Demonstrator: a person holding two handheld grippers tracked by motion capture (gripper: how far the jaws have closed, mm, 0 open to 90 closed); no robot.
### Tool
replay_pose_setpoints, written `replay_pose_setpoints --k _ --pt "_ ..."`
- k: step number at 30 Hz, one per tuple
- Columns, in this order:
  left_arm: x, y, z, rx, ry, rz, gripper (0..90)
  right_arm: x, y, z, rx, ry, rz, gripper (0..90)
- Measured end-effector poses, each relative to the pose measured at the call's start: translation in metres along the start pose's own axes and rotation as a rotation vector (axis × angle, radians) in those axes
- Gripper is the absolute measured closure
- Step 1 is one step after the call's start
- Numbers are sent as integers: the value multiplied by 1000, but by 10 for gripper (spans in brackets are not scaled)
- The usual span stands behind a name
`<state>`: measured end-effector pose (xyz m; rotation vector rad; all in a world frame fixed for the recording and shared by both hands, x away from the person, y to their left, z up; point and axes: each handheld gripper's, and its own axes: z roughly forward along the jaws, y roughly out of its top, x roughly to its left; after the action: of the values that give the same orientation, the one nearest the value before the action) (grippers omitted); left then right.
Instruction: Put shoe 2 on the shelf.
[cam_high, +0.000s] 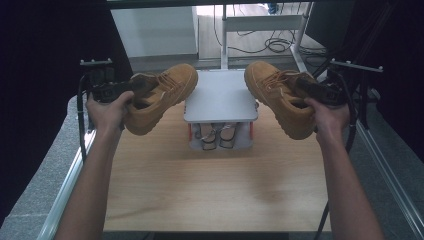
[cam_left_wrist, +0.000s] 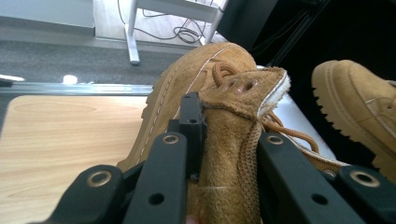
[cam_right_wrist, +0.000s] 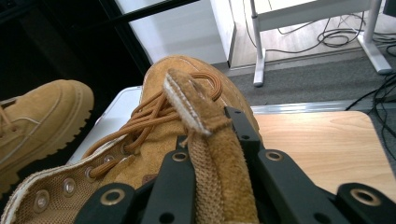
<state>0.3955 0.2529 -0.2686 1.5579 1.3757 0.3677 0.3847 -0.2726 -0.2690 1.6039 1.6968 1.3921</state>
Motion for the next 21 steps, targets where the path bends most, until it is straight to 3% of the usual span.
replay_pose_setpoints --k 7,15,21 --pt "-15 8 24 16 -14 -12 786 14 8 22 7 8 22 822" --pt "-27 18 38 23 -25 -27 785 22 15 39 18 -8 41 822" --pt "-38 27 61 40 -30 -43 785 34 21 65 38 -22 47 822"
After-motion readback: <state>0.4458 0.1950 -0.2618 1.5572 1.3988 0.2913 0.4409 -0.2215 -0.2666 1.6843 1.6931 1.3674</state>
